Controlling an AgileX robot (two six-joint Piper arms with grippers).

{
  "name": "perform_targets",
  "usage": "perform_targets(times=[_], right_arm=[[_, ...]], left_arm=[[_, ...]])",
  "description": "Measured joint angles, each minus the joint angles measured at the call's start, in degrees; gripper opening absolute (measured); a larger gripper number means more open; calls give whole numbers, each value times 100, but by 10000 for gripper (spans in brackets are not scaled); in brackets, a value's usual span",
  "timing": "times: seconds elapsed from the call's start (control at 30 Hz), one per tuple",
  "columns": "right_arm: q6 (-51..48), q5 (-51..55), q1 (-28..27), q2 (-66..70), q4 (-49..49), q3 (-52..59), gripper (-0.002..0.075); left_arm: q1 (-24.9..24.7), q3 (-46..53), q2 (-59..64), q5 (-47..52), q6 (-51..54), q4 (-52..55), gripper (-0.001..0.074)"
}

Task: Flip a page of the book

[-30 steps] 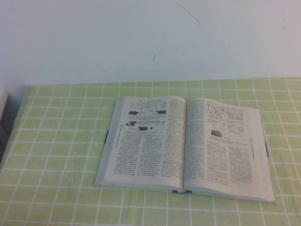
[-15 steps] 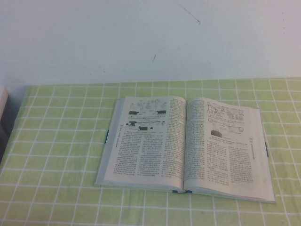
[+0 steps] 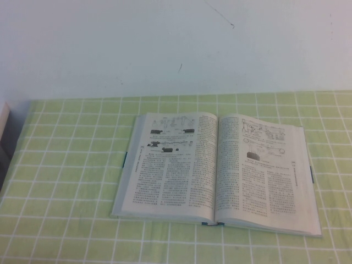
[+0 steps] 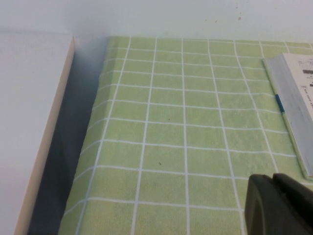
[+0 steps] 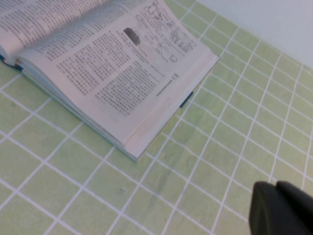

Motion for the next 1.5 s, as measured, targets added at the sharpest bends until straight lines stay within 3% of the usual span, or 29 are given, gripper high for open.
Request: perform_targets(times=[0.73,0.87,1.17,1.5], right_arm=[[0,-17,0,0,0,25,-2],[87,-488,-41,-170,-435,242,-2],[1369,-3108,-420,-823,-737,2088,-2],[2244,-2439,-444,-1248,-907,2432,-2]], left_arm=[[0,-7,0,-1,0,0,-4],[0,-7,0,-1,0,0,-4],[0,-7,0,-1,19,0,-4],[0,-7,-9,-1,19,0,-4]])
